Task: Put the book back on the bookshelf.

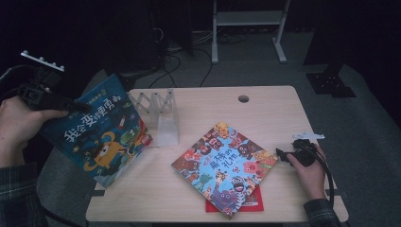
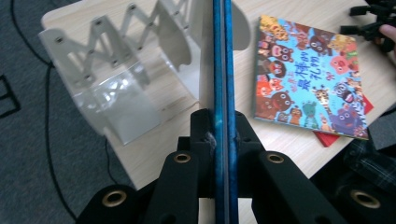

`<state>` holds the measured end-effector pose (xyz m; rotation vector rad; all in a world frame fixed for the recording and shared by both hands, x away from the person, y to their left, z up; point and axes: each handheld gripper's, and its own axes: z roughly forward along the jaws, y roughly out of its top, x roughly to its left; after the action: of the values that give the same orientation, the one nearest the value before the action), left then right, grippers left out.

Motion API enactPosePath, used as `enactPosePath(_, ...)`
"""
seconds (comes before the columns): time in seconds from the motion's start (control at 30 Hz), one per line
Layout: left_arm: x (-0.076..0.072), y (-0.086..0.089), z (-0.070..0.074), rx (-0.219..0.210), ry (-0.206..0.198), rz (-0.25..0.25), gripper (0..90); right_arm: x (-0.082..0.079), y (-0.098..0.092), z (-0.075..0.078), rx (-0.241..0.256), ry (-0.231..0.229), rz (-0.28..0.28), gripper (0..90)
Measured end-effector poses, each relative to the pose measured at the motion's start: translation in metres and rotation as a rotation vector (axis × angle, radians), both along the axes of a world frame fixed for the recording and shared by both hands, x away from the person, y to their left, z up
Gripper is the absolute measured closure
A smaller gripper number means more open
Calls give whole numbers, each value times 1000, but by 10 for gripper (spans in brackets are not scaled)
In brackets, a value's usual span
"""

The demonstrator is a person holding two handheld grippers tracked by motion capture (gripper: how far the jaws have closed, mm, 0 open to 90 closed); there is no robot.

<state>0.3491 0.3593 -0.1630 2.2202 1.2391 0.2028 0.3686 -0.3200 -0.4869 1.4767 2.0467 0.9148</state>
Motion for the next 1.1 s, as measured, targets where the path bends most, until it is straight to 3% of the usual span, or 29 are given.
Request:
enactPosePath(0.4,4,21,-9,23,16,112,827,0,0,0,-1,-1,-1,128)
enactPosePath(0.6,13,24,-15,40,31,160,827,0,0,0,0,0,-1,128)
enactPosePath(0.9,30,28,-26,24,41,228,827,0,0,0,0,-1,-1,128)
enactPosePath(1.1,41,27,-28,36,31,278,828,0,0,0,-1,0,0,128)
